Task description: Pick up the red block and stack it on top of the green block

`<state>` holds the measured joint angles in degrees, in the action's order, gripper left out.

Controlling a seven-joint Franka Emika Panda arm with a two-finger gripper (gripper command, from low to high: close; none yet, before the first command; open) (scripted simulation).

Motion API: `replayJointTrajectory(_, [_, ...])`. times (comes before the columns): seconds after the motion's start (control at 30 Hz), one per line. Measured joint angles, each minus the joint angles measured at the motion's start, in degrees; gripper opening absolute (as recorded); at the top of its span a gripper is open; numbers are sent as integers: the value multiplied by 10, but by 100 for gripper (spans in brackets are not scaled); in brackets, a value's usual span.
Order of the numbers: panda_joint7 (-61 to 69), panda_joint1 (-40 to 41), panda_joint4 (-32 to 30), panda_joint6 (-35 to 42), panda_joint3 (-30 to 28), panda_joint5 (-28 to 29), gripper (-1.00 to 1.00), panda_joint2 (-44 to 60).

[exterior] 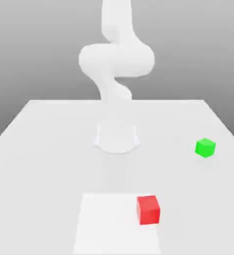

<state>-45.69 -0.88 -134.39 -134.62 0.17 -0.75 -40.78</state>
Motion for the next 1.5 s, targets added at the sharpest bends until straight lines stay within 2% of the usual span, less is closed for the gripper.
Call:
replayJointTrajectory(0.37, [-2,-34,-119,-131,26,-23,0,234])
replayJointTrajectory(0.63, [-32,-54,-204,-224,48,1,0,400])
replayJointTrajectory(0.87, [-65,-70,-203,-339,28,43,0,546])
replayJointTrajectory(0.9, [-67,-73,-201,-350,25,46,-100,559])
replayJointTrajectory(1.13, [-68,-73,-202,-350,25,47,-100,558])
replayJointTrajectory(1.33, [-45,-66,-218,-256,40,17,-100,448])
replayJointTrajectory(1.5, [70,-128,-233,-234,83,-16,-100,411])
